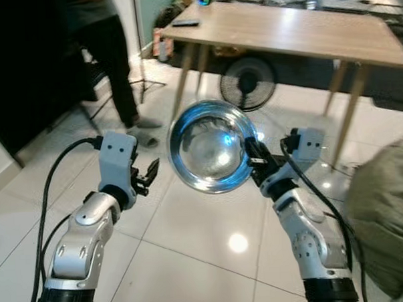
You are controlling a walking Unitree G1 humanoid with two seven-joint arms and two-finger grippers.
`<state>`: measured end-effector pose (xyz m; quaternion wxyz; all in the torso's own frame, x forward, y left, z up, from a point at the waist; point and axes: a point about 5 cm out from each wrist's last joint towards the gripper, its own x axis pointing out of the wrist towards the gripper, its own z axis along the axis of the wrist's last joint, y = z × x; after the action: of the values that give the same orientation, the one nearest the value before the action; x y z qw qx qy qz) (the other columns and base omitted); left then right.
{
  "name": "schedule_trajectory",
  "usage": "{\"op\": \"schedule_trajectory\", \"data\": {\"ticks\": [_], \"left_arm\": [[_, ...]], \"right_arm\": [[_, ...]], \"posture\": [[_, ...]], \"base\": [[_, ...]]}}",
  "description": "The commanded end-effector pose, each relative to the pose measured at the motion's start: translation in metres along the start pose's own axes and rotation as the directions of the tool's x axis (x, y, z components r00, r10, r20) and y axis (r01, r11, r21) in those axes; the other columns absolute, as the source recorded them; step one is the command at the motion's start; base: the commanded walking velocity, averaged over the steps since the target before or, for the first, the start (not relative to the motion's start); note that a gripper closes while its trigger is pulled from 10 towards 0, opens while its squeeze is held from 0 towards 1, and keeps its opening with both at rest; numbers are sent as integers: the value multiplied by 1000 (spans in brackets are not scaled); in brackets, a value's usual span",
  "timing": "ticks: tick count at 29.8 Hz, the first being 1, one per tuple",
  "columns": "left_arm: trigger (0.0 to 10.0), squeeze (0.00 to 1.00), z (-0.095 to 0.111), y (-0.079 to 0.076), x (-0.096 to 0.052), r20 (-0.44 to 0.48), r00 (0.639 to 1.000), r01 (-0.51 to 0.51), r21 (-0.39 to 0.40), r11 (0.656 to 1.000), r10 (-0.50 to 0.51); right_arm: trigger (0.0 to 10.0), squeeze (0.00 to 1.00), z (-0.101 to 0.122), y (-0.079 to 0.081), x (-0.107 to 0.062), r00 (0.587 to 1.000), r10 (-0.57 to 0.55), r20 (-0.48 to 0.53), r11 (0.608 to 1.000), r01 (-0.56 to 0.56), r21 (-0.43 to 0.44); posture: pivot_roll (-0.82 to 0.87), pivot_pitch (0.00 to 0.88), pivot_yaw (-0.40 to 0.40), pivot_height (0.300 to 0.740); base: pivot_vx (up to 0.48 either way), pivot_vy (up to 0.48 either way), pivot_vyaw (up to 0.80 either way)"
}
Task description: Setting the table
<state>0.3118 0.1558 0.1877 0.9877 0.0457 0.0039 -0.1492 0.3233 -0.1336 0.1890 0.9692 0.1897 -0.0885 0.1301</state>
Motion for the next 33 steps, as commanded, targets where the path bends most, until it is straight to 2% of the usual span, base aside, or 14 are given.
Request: {"op": "schedule_trajectory", "data": {"ticks": [1,5,9,18,25,33], "left_arm": [[10000,0,-5,0,-1,-25,1000,-1,-23,1000,0],[10000,0,-5,0,-1,-27,1000,-11,-35,999,10],[10000,0,-4,1,0,-13,999,-40,-86,996,39],[10000,0,-3,3,4,4,994,-106,-74,992,107],[10000,0,-4,6,6,-3,992,-128,-75,989,128],[10000,0,-3,6,7,-2,992,-124,-74,989,124]], "right_arm": [[10000,0,1,5,0,1000,12,12,1000,-12,13],[10000,0,1,5,0,1000,11,13,1000,-11,12],[10000,0,1,5,0,1000,9,14,1000,-9,9],[10000,0,1,5,1,1000,12,17,1000,-11,-2],[10000,0,1,6,1,1000,12,17,1000,-13,1],[10000,0,0,5,0,1000,8,11,1000,-8,5]], "posture": [[-9,40,39,740],[-8,41,39,740],[-9,41,39,740],[-8,41,39,740],[-9,41,41,740],[-10,43,42,740]], "base": [[0,0,-494],[0,0,-452],[0,0,0],[0,0,0],[445,0,0],[480,0,-800]]}}
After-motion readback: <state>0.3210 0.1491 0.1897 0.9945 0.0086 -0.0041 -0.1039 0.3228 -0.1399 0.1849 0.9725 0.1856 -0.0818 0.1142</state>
